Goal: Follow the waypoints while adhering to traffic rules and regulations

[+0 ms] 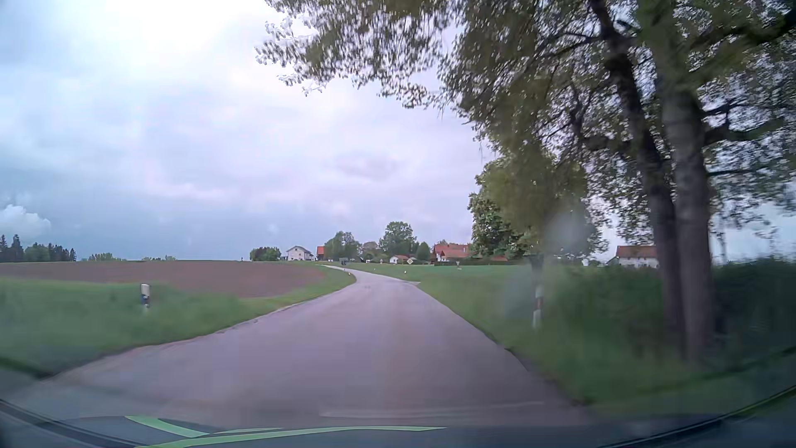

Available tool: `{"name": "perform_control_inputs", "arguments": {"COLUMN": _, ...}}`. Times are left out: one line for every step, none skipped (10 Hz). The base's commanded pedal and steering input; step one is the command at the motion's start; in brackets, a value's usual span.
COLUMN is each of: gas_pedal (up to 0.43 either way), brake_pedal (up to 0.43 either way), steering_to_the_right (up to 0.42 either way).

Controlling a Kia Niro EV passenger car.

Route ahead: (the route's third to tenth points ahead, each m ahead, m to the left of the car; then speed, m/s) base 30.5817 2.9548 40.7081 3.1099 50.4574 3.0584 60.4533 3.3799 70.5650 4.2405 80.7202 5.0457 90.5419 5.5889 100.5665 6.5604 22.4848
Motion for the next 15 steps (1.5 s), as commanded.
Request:
{"name": "perform_control_inputs", "arguments": {"gas_pedal": 0.197, "brake_pedal": 0.0, "steering_to_the_right": -0.001}}
{"name": "perform_control_inputs", "arguments": {"gas_pedal": 0.197, "brake_pedal": 0.0, "steering_to_the_right": -0.001}}
{"name": "perform_control_inputs", "arguments": {"gas_pedal": 0.197, "brake_pedal": 0.0, "steering_to_the_right": -0.001}}
{"name": "perform_control_inputs", "arguments": {"gas_pedal": 0.197, "brake_pedal": 0.0, "steering_to_the_right": -0.001}}
{"name": "perform_control_inputs", "arguments": {"gas_pedal": 0.197, "brake_pedal": 0.0, "steering_to_the_right": -0.001}}
{"name": "perform_control_inputs", "arguments": {"gas_pedal": 0.197, "brake_pedal": 0.0, "steering_to_the_right": -0.001}}
{"name": "perform_control_inputs", "arguments": {"gas_pedal": 0.197, "brake_pedal": 0.0, "steering_to_the_right": -0.001}}
{"name": "perform_control_inputs", "arguments": {"gas_pedal": 0.197, "brake_pedal": 0.0, "steering_to_the_right": -0.001}}
{"name": "perform_control_inputs", "arguments": {"gas_pedal": 0.197, "brake_pedal": 0.0, "steering_to_the_right": -0.001}}
{"name": "perform_control_inputs", "arguments": {"gas_pedal": 0.197, "brake_pedal": 0.0, "steering_to_the_right": -0.001}}
{"name": "perform_control_inputs", "arguments": {"gas_pedal": 0.197, "brake_pedal": 0.0, "steering_to_the_right": -0.001}}
{"name": "perform_control_inputs", "arguments": {"gas_pedal": 0.197, "brake_pedal": 0.0, "steering_to_the_right": -0.002}}
{"name": "perform_control_inputs", "arguments": {"gas_pedal": 0.197, "brake_pedal": 0.0, "steering_to_the_right": -0.003}}
{"name": "perform_control_inputs", "arguments": {"gas_pedal": 0.067, "brake_pedal": 0.0, "steering_to_the_right": -0.006}}
{"name": "perform_control_inputs", "arguments": {"gas_pedal": 0.0, "brake_pedal": 0.0, "steering_to_the_right": -0.009}}
